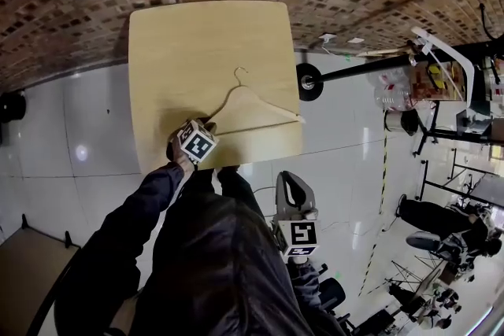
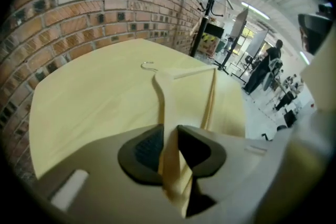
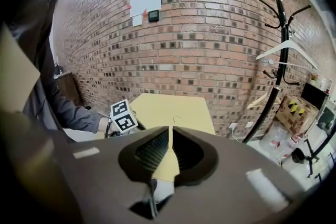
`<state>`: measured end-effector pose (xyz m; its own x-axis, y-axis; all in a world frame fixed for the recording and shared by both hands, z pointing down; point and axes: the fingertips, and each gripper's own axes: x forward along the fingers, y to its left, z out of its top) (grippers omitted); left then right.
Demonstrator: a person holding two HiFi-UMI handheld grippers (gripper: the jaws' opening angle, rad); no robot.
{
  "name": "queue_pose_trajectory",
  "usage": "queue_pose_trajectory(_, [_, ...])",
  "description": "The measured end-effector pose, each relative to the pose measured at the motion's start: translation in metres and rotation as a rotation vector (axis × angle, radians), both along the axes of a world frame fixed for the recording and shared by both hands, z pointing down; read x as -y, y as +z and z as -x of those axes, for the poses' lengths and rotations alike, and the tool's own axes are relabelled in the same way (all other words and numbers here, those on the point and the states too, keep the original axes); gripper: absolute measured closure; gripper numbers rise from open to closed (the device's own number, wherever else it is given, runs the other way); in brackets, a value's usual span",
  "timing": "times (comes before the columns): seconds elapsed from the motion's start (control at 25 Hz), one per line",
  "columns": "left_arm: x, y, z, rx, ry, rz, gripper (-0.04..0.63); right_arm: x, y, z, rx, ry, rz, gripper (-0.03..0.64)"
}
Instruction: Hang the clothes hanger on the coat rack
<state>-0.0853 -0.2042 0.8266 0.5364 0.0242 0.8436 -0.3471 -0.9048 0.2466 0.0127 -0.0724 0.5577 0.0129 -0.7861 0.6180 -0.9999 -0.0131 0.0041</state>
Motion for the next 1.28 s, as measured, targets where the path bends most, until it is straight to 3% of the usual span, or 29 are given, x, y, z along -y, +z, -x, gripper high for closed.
queue_pose_trajectory(0.44, [0.024,-0.089,-0.019,-0.164,0.03,-0.065,0.509,0.022,-0.005,0.002,-0.019,-0.023,-0.025,0.595])
queue_pose_trajectory(0.68, [0.018,-0.122,-0.011,-0.202,0.074,-0.065,0.509,0.038,0.003,-0.014,-0.13,-0.063,-0.006,0.567])
queue_pose_trajectory(0.84, [0.013,-0.158,-0.01,-0.265,0.127,-0.074,0.509,0.05,0.007,-0.028,-0.1,-0.042,-0.014,0.553])
queue_pose_trajectory(1.12, [0.006,-0.221,-0.008,-0.36,0.205,-0.085,0.509,0.061,0.0,-0.07,-0.361,-0.138,0.057,0.456])
queue_pose_trajectory(1.28, [0.001,-0.247,-0.025,-0.469,0.307,-0.08,0.511,0.057,0.01,-0.089,-0.426,-0.197,0.157,0.422])
